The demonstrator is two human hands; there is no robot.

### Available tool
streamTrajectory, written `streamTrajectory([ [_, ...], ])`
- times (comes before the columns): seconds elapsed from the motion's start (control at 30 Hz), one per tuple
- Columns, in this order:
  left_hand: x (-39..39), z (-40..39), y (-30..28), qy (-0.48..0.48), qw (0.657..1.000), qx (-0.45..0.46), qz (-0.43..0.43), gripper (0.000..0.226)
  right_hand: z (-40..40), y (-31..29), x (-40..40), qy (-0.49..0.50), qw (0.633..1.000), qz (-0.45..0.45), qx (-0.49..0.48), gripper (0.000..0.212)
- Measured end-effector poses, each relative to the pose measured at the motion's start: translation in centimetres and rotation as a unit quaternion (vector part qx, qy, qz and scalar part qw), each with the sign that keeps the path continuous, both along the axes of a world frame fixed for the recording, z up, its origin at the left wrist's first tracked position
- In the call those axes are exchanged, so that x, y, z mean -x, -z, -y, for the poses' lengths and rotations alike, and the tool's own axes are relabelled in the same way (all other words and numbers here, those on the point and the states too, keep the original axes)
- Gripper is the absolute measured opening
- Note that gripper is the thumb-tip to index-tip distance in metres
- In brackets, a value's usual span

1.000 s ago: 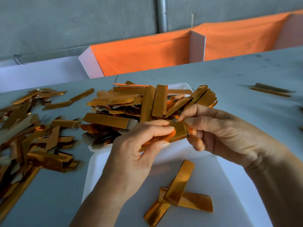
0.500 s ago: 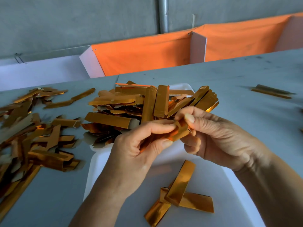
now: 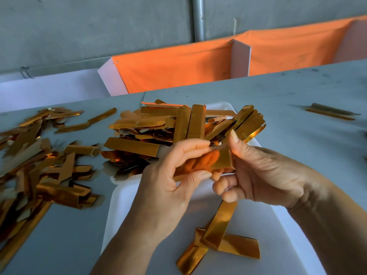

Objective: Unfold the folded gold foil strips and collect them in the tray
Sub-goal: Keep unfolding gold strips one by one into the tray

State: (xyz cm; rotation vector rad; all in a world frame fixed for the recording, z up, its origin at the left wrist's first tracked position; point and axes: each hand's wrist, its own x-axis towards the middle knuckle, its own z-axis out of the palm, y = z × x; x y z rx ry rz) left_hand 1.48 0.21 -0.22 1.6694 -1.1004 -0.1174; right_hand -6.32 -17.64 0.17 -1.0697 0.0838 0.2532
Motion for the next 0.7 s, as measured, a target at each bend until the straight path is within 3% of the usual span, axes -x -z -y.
streamTrajectory([
  [0.17, 0.0, 0.0, -0.1, -0.032, 0.995, -0.027, 0.088, 0.050, 0.3, -0.1, 0.0, -0.030, 0.999, -0.004, -0.020, 0.042],
  [0.27, 0.2, 0.4, 0.0, -0.044, 0.991, -0.014, 0.127, 0.054, 0.0, -0.2, 0.0, -0.001, 0.998, -0.021, 0.053, 0.036],
  [0.37, 0.1, 0.9, 0.3, -0.106, 0.988, 0.105, 0.047, 0.043, -0.9, -0.2, -0.2, 0.028, 0.988, -0.018, 0.152, 0.030],
  [0.47, -0.1, 1.3, 0.7, -0.196, 0.962, 0.173, -0.075, 0.063, -2.1, -0.4, -0.6, 0.053, 0.966, -0.002, 0.251, 0.039],
  [0.53, -0.2, 1.4, 1.0, -0.177, 0.962, 0.148, -0.143, 0.063, -2.8, -0.3, -0.8, 0.066, 0.927, 0.005, 0.369, 0.045],
  [0.6, -0.1, 1.4, 1.3, -0.126, 0.970, 0.096, -0.184, 0.039, -3.5, 0.1, -1.1, 0.071, 0.880, 0.013, 0.469, 0.044],
  [0.63, -0.1, 1.3, 1.3, -0.111, 0.975, 0.074, -0.176, 0.027, -3.8, 0.3, -1.2, 0.074, 0.867, 0.019, 0.492, 0.042],
  [0.7, -0.1, 1.1, 1.2, -0.105, 0.984, 0.040, -0.138, 0.023, -3.9, 0.6, -1.1, 0.073, 0.862, 0.026, 0.501, 0.038],
])
